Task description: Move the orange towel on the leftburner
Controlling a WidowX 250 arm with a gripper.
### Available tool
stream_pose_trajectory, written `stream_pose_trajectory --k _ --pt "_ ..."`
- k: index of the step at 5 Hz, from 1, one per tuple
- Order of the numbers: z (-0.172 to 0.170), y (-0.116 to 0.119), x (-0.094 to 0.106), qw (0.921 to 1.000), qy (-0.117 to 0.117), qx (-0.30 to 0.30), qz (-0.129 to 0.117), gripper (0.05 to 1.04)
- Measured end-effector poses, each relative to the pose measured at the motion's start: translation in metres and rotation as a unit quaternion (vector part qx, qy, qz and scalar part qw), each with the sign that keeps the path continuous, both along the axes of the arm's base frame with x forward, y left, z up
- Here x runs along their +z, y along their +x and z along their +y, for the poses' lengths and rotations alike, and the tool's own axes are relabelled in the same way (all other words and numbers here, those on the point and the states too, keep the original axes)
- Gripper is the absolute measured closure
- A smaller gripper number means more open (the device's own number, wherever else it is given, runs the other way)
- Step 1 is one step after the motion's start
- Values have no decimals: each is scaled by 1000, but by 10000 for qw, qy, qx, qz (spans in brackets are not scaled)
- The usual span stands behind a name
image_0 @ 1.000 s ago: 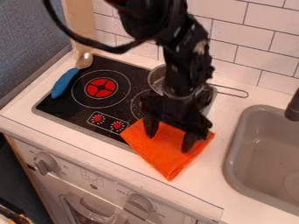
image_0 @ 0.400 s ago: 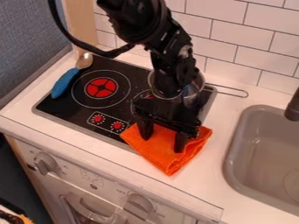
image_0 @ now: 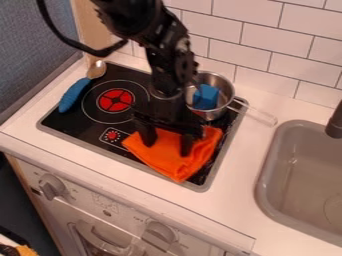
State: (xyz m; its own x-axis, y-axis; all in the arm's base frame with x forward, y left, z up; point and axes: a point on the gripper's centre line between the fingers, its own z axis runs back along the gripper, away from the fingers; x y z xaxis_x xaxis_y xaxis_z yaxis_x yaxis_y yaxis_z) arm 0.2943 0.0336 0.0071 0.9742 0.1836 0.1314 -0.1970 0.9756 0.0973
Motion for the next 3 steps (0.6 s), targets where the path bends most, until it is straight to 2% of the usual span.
stream_pose_trajectory --k 1,3 --pt "22 9 0 9998 34 188 36 83" --pt "57 40 3 9996 126 270 16 83"
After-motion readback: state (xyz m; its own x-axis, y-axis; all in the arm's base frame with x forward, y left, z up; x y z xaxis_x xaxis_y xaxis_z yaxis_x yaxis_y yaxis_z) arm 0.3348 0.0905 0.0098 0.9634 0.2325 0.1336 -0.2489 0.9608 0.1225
